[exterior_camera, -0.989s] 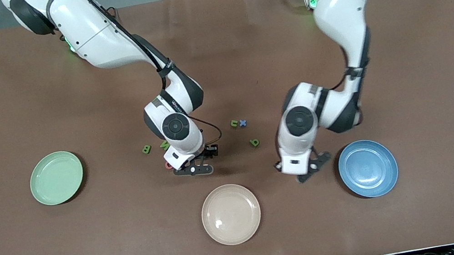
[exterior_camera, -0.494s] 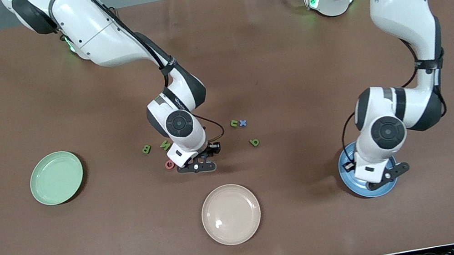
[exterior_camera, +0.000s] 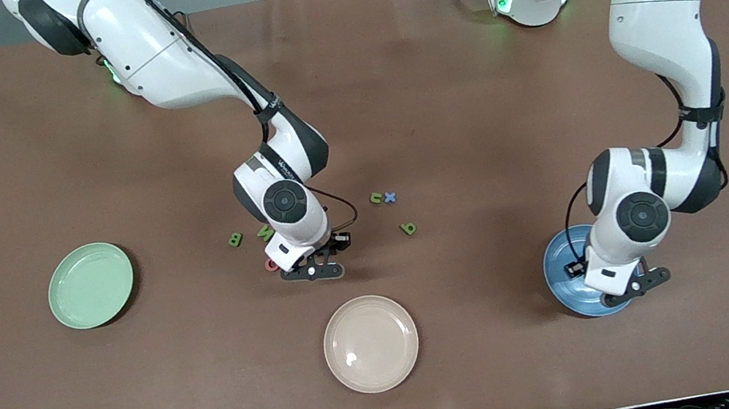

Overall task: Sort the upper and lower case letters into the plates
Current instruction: 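Place the blue G on the green plate while the left gripper returns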

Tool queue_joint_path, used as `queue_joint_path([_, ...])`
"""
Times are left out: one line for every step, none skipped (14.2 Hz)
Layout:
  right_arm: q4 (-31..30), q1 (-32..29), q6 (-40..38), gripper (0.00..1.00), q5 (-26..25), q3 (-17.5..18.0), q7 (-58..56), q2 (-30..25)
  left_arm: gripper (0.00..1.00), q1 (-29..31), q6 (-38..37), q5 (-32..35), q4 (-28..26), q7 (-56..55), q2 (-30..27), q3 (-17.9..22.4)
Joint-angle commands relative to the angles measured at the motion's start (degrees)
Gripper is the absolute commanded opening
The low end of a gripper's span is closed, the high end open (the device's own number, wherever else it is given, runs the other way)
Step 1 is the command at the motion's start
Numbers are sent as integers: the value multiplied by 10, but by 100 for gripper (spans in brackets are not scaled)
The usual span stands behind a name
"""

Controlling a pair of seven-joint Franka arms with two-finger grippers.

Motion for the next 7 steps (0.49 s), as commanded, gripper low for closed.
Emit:
queue_joint_path([6, -3, 0, 11, 4, 3, 4, -3, 100, -51, -11, 4, -9, -126, -19, -28])
queue_joint_path([5, -7, -12, 11, 4, 2, 0, -17, 100, -72, -10, 5, -6, -178, -15, -36])
queue_joint_path([7, -23, -60, 11, 3, 1, -7, -43, 100, -99, -3, 6, -6, -231, -9, -38])
queue_joint_path([7, -42, -124, 10, 4, 2, -36, -73, 100, -122, 6, 5, -6, -260, -2, -39])
queue_joint_path([1, -60, -162, 11, 4, 2, -77, -103, 100, -142, 17, 4, -6, -280, 1, -40])
queue_joint_path([-14, -80, -189, 10, 4, 1, -107, -132, 99, -160, 22, -7, -6, -308, 8, -40])
queue_joint_path([-49, -104, -195, 10, 4, 2, -136, -168, 97, -187, 23, -22, -5, -344, 13, -39])
